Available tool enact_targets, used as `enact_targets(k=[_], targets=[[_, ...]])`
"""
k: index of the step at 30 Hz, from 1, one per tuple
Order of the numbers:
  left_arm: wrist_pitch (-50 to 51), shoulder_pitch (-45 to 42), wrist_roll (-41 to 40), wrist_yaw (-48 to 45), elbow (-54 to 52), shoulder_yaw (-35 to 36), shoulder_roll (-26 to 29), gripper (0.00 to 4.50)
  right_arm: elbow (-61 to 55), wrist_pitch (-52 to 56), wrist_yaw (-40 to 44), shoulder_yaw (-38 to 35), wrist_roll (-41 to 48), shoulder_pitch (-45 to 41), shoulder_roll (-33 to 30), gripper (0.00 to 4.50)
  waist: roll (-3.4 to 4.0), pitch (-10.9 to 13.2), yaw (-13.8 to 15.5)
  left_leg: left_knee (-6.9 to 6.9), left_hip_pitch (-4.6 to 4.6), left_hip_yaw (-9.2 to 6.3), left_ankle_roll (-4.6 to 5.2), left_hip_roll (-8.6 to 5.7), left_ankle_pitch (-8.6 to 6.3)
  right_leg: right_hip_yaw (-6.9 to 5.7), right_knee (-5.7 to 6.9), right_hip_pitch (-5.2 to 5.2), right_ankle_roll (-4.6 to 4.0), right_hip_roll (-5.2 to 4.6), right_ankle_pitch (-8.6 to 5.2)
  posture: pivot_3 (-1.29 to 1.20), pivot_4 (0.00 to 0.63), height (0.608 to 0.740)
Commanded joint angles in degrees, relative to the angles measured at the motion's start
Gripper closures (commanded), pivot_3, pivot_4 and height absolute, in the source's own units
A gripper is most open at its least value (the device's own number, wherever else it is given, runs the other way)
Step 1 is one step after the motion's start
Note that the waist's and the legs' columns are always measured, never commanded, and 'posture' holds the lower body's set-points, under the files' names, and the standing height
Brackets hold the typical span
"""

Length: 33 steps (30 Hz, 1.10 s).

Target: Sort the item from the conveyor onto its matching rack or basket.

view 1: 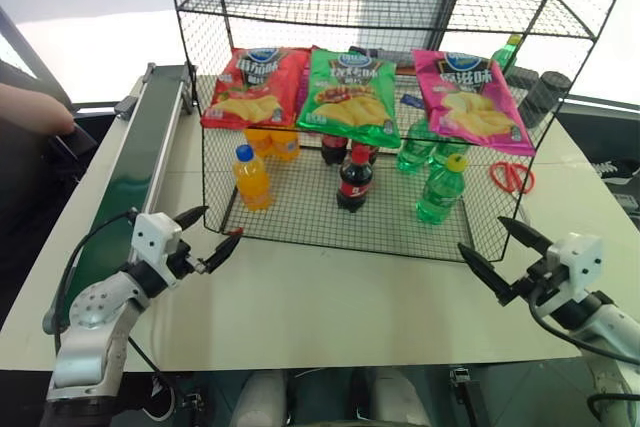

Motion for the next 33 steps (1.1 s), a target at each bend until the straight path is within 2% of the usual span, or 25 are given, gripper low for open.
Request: enact_targets(k=[1,33], targets=[[-0.69,-0.66,-0.8,-0.14,-2.1,0.71,0.31,0.0,-1.39,0.13,-0.4,-0.33,0.3,-0.41,-0.28,0.01,0.0,0.0,0.0,0.0,0.0,0.0,0.0,0.0,0.0,0.0,0.0,0.0,0.0,0.0,0.0,0.0,0.15,0.724],[1.71,-0.77,-1.03,1.01,-3.98,0.46,0.43,0.0,-1.15,0.47,-0.11,0.68,0.18,-1.17,-0.34,0.01,0.0,0.0,0.0,0.01,0.02,0.0,0.0,0.0,0.0,0.0,0.01,0.02,0.0,0.01,0.0,0.0,0.15,0.724]])
